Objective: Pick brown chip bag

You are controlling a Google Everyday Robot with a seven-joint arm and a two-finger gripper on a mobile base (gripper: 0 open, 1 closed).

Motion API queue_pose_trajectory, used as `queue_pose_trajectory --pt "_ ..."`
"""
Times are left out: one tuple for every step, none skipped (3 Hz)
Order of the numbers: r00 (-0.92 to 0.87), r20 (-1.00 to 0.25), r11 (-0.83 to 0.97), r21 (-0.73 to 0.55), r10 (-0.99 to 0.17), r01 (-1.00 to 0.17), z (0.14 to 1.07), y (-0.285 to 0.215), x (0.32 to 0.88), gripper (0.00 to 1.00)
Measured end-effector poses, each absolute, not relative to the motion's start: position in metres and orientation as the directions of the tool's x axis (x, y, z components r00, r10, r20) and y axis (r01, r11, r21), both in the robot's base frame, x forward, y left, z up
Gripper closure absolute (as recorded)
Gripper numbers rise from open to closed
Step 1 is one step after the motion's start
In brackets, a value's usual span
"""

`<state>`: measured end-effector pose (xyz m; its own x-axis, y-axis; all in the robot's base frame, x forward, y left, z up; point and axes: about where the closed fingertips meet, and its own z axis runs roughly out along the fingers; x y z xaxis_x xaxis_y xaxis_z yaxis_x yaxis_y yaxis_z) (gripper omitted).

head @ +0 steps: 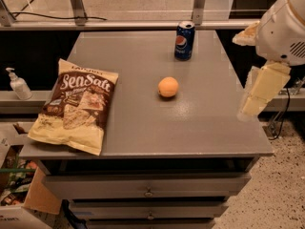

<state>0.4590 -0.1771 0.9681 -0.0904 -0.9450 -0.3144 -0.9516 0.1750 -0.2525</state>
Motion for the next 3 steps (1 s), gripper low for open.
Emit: queue_pose_trajectory --pt "0.035 -0.392 0.075 -0.261 -0.919 -0.962 0.960 -0.134 0.470 0.00" --pt "0.137 -0.464 -0.014 -0.258 -0.875 -0.966 0.951 -0.090 0.477 0.00" --pt "0.252 -0.536 -0.123 -0.264 -0.806 -0.957 0.945 -0.041 0.473 0.00"
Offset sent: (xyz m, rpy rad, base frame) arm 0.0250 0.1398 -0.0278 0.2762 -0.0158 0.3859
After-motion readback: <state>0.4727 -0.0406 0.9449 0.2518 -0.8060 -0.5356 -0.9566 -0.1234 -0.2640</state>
